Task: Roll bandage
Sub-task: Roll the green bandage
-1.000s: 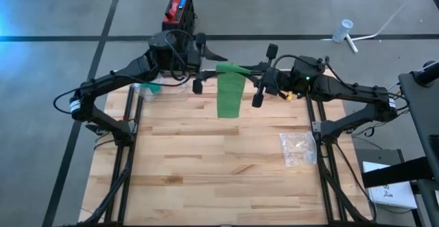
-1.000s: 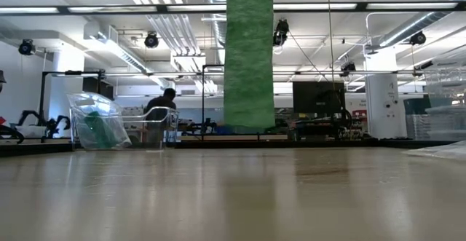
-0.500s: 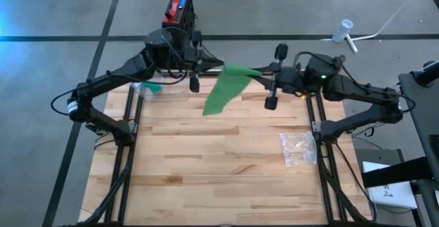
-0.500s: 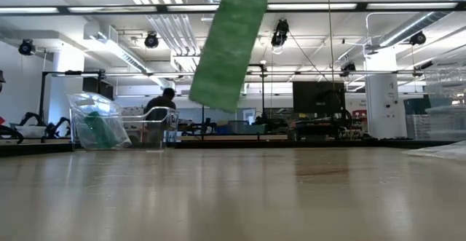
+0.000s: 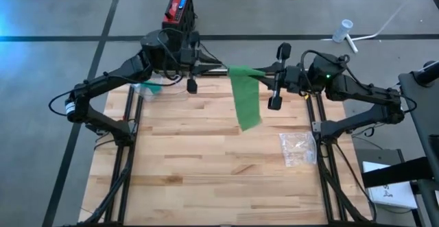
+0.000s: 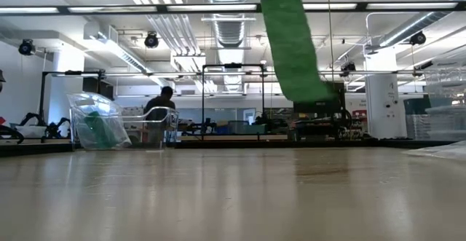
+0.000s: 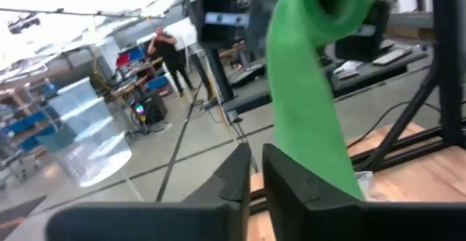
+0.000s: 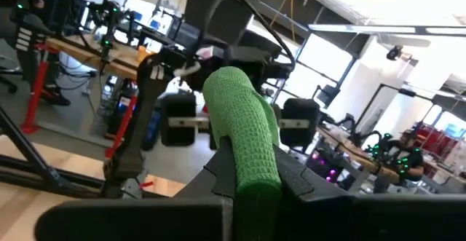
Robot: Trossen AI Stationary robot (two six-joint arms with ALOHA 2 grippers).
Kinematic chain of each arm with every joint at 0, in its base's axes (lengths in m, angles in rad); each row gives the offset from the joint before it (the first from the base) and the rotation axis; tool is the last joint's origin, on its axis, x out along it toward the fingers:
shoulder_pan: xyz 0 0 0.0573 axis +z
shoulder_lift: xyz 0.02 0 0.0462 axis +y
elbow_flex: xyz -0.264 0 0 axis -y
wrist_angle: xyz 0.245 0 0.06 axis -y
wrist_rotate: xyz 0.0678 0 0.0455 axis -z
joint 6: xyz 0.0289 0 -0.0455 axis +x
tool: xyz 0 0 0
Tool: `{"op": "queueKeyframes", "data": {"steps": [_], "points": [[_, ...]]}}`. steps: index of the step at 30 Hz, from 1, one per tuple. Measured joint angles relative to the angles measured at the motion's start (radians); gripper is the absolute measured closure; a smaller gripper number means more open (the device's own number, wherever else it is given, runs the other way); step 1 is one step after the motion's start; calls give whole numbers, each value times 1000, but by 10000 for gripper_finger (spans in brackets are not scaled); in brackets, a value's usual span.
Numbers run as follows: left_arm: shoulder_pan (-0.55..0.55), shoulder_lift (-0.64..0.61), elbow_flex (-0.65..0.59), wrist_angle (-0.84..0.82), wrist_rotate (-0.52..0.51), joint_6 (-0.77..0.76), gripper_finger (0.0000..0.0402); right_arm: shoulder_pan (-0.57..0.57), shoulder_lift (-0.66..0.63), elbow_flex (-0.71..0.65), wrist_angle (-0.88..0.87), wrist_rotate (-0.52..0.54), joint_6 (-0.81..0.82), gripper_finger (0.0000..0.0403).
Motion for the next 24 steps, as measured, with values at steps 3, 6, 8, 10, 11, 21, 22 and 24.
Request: {"op": "queueKeyframes", "data": {"steps": [3,6,8,10,11,21,22,24], "points": [[-5,-3,0,21,61,-2,335,-2,6,-2,5,26,-12,378],[-16,2,0,45,73,-4,283,-4,19,-4,0,28,-13,378],[-18,15,2,76,72,-11,246,-5,30,-4,2,30,-15,378],[-18,29,2,95,73,-33,209,-5,40,-4,6,37,-18,376],[-19,38,2,108,73,-41,193,-4,45,-4,8,44,-19,376],[-19,103,1,193,54,-59,162,-5,67,-4,1,46,-22,376],[-19,106,1,208,54,-57,182,-5,68,-4,-2,46,-22,375],[-19,114,2,223,54,-62,238,-4,68,-4,-2,37,-22,375]]}}
